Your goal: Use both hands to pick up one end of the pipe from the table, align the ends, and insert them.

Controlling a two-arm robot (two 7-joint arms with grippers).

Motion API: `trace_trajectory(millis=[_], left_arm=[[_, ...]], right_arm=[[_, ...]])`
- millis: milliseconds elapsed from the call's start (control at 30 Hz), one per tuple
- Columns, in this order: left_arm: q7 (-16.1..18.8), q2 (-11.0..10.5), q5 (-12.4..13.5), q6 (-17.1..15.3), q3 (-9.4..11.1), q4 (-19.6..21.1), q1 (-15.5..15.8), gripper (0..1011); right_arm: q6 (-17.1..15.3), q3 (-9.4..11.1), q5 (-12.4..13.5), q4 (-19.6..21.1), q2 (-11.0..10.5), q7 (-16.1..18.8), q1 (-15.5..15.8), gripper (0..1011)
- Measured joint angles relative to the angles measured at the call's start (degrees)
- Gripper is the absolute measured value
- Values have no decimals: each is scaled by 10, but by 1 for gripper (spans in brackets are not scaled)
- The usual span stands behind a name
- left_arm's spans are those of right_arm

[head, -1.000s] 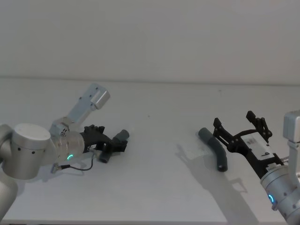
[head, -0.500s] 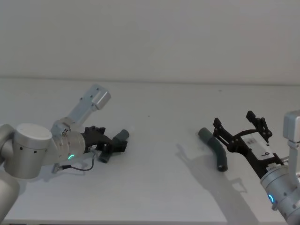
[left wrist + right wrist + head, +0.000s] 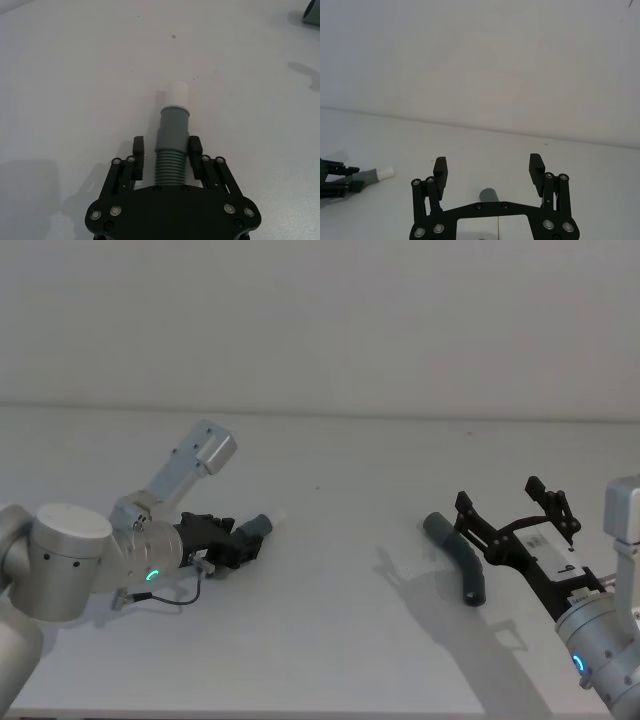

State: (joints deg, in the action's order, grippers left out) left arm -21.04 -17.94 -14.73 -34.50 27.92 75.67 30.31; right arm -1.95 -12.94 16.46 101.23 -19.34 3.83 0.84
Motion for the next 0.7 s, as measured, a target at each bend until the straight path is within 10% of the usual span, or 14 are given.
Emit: trace_trajectory(millis=[233,700], left_arm=[[0,0,0,0,0,0,0,359],[0,1,0,0,0,-1,0,355]], right_arm=[[0,0,0,0,0,0,0,1001],[-29,-3,10,-10,-15,37,-21,1001]])
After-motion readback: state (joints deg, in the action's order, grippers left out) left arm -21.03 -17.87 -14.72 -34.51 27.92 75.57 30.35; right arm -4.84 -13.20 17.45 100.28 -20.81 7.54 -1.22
